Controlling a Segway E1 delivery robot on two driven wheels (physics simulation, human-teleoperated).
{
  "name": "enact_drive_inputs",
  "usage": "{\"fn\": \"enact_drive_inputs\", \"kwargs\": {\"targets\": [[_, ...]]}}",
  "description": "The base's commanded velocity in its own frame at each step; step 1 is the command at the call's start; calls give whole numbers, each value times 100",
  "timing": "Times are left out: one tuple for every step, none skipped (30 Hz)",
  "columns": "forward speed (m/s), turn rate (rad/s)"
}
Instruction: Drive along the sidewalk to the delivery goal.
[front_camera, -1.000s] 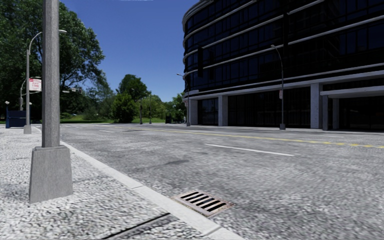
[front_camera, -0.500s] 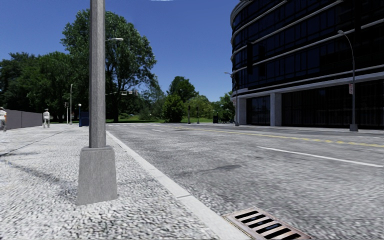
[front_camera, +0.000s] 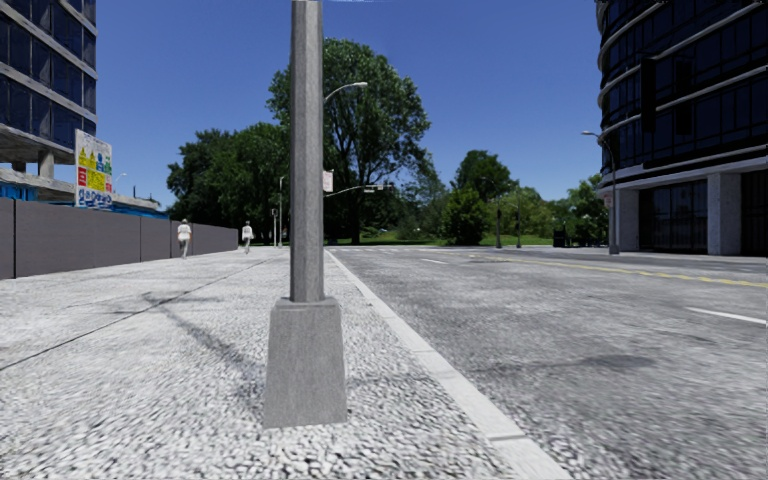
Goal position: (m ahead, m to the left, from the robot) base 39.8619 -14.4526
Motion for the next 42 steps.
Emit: {"fn": "enact_drive_inputs", "kwargs": {"targets": [[84, 81], [84, 83], [84, 83], [84, 83], [84, 84], [84, 85], [84, 86], [84, 86], [84, 86], [84, 86], [84, 86], [84, 90], [84, 93], [84, 95], [84, 95], [84, 95], [84, 96], [84, 96], [84, 96], [84, 97], [84, 97], [84, 97], [84, 97], [84, 97], [84, 97], [84, 97], [84, 97], [84, 97], [84, 97], [84, 97], [84, 96], [84, 94], [84, 92], [84, 92], [85, 76], [85, 0], [85, 0], [85, 0], [85, 0], [85, 0], [85, -5], [85, -5]]}}
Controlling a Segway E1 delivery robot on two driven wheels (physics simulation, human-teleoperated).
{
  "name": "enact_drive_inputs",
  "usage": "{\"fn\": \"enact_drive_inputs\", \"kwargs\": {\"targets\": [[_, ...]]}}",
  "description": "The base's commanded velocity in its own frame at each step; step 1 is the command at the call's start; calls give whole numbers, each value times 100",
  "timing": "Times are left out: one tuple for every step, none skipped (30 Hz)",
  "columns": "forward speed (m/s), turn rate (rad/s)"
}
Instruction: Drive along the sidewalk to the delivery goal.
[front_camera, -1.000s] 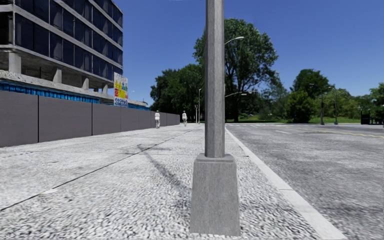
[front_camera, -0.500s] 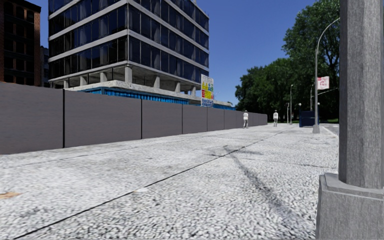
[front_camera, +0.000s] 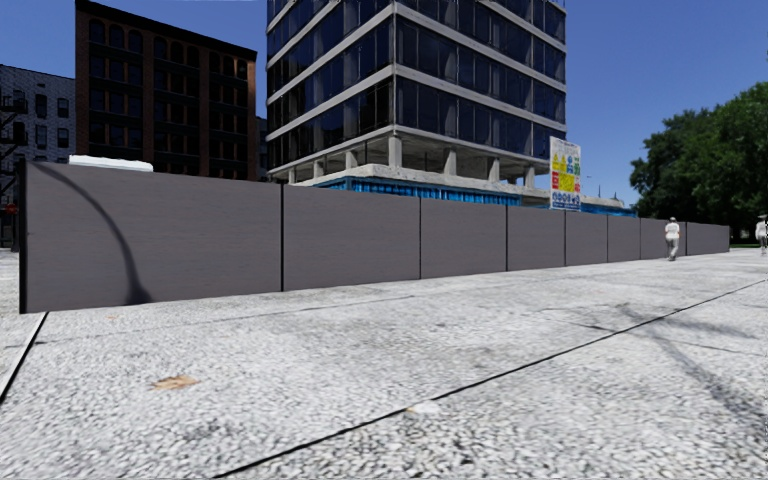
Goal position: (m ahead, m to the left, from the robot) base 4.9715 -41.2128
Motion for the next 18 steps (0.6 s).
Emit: {"fn": "enact_drive_inputs", "kwargs": {"targets": [[85, -77], [85, -81], [85, -81], [86, -83], [86, -83], [89, -83], [89, -83], [171, -83], [200, -83], [200, -83], [200, -83], [200, -83], [200, -83], [200, -83], [200, -83], [200, -83], [200, -83], [200, -83]]}}
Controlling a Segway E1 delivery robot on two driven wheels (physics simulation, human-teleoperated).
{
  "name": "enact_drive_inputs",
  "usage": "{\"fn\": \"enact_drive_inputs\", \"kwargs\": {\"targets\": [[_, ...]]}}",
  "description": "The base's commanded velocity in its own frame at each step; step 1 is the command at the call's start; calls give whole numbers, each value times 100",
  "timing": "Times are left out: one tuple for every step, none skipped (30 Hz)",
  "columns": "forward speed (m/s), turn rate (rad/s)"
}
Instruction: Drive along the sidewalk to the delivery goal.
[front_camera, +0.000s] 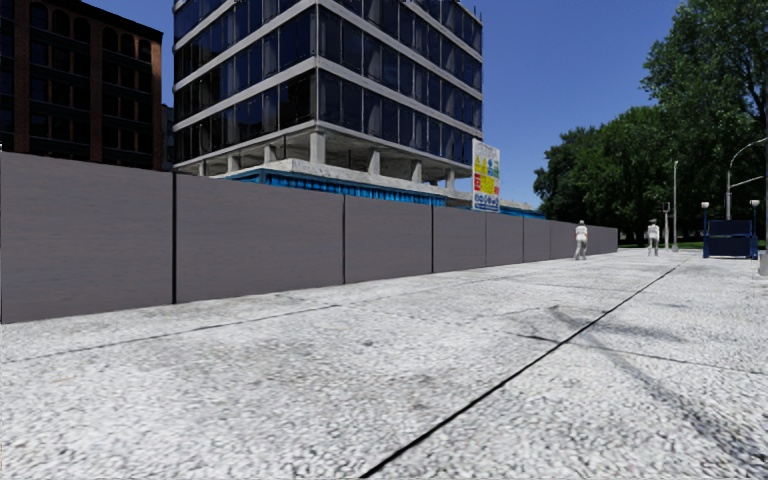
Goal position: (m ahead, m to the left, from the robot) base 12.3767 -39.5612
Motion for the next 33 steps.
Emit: {"fn": "enact_drive_inputs", "kwargs": {"targets": [[200, -83], [200, -83], [200, -83], [200, -83], [200, -83], [200, -83], [200, -83], [200, -83], [200, -83], [200, -83], [200, -83], [200, -83], [200, -83], [200, -83], [200, -83], [200, -83], [200, -83], [200, -83], [200, -83], [200, -83], [200, -83], [200, -82], [200, -37], [200, 0], [200, 0], [200, 0], [200, 0], [200, 0], [200, 0], [200, 0], [200, 0], [200, 0], [200, 0]]}}
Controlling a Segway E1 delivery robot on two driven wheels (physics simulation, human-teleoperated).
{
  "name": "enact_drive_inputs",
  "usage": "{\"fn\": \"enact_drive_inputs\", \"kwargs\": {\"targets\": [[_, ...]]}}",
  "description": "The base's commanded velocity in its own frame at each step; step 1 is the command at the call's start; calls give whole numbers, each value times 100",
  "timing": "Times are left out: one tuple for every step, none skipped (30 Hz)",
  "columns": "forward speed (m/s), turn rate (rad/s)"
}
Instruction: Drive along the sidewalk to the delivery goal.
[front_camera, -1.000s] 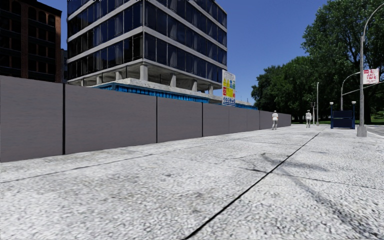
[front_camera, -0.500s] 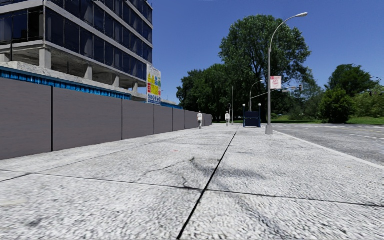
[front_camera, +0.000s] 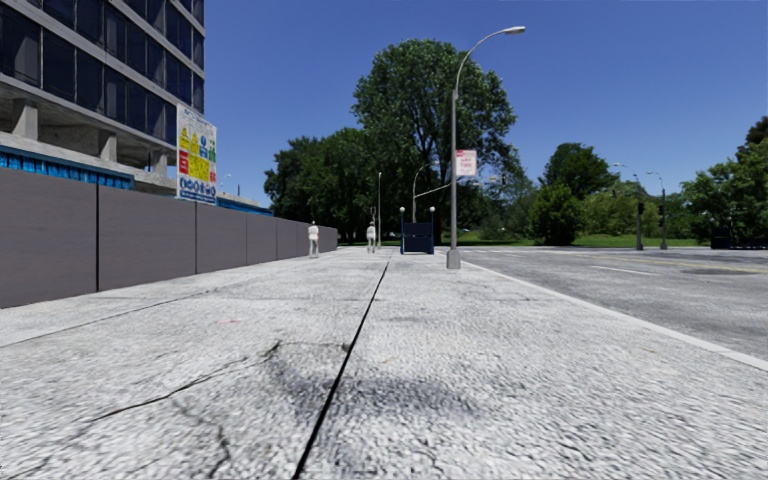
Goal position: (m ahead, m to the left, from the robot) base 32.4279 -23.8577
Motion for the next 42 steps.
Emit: {"fn": "enact_drive_inputs", "kwargs": {"targets": [[200, 0], [200, 0], [200, 0], [200, 0], [200, 0], [200, 0], [200, 0], [200, 0], [200, 0], [200, 0], [200, 0], [200, 0], [200, 0], [200, 0], [200, 0], [200, 0], [200, 0], [200, 0], [200, 0], [200, 0], [200, 0], [200, 0], [200, 0], [200, 0], [200, 0], [200, 0], [200, 0], [200, 0], [200, 0], [200, 0], [200, 0], [200, 0], [200, 0], [200, 0], [200, 0], [200, 0], [200, 0], [200, 0], [200, 0], [200, 0], [200, 0], [200, 0]]}}
